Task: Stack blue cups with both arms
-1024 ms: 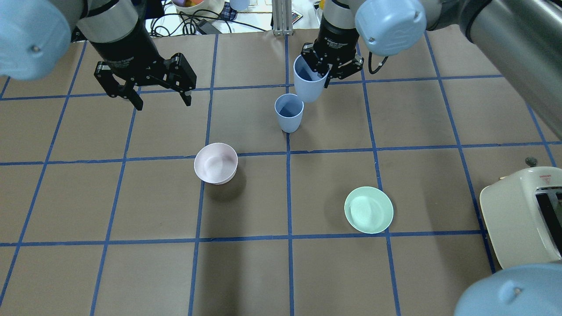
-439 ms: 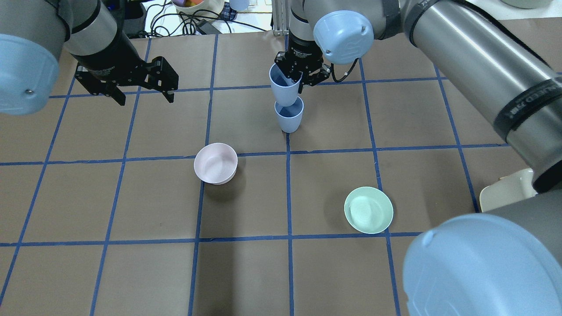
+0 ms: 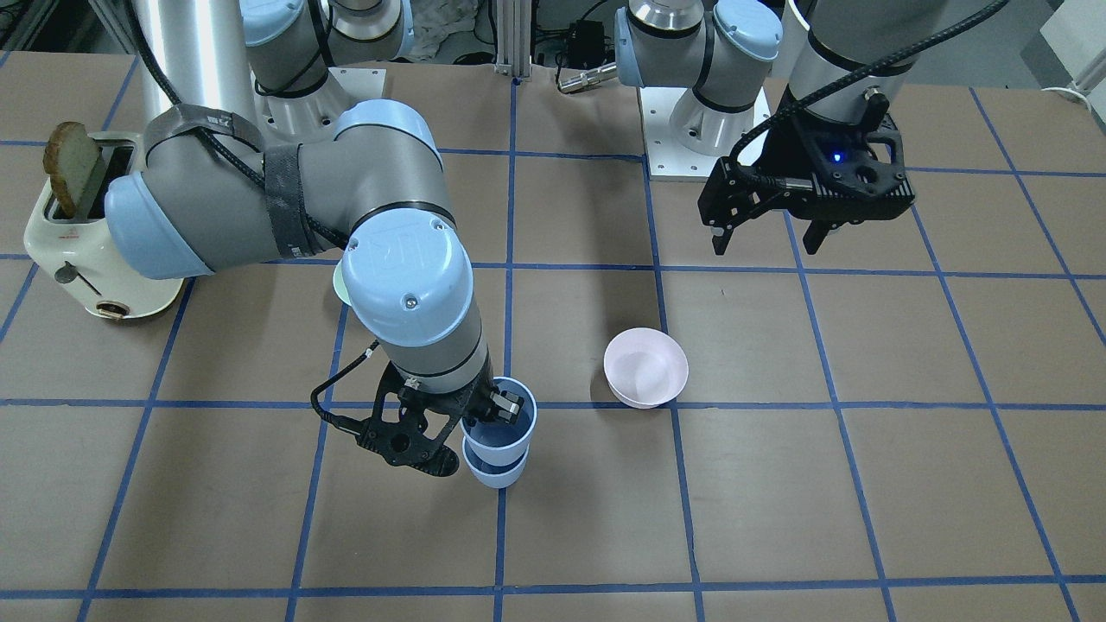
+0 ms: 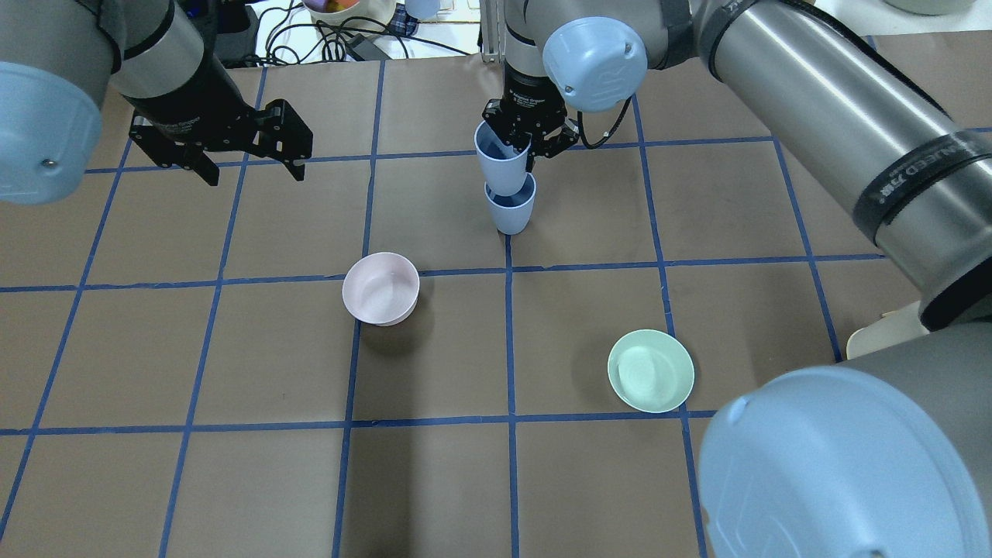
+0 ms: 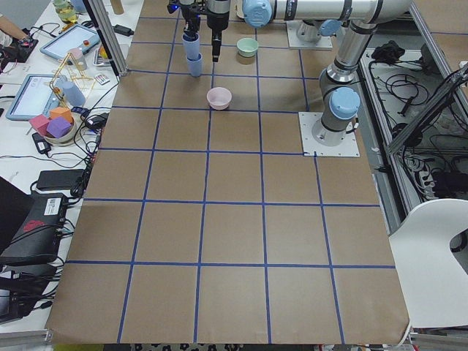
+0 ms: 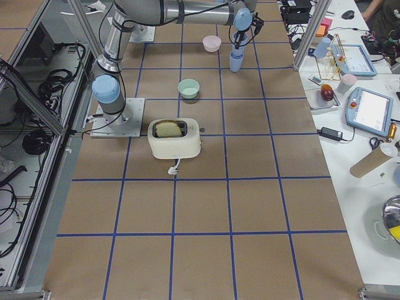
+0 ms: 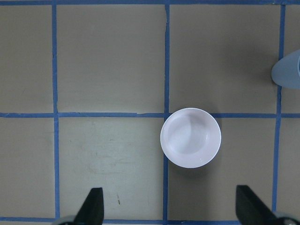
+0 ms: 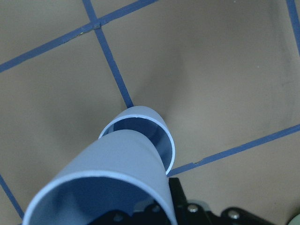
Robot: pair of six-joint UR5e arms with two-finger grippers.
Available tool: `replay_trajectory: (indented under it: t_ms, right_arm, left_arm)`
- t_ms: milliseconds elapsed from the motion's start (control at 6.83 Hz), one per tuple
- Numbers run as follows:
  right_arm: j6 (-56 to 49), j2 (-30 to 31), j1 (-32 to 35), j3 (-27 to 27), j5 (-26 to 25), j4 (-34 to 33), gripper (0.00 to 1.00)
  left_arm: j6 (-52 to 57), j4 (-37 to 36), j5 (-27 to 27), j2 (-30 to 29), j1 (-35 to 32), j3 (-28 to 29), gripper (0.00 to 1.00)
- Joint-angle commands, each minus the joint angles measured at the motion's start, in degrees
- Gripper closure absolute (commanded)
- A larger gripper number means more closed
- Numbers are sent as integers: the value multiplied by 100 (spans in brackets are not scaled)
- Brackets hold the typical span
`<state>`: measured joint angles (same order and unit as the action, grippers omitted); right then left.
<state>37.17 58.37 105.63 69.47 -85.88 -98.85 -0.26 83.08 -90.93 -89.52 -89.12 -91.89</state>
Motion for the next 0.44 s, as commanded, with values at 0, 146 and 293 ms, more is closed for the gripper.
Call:
replay_trajectory:
  t_ms: [0,146,293]
  right_arm:
    - [0,-1,2,-4,27,68,100]
    - [0,-27,2,-4,27,42,100]
    - [-8,-36,2,14,-8,50,100]
  left_arm:
    - [0,15,-30,22,-8,-31,0]
    - [0,16,-30,31,-9,-31,0]
    - [0,16,-30,31,0,-31,0]
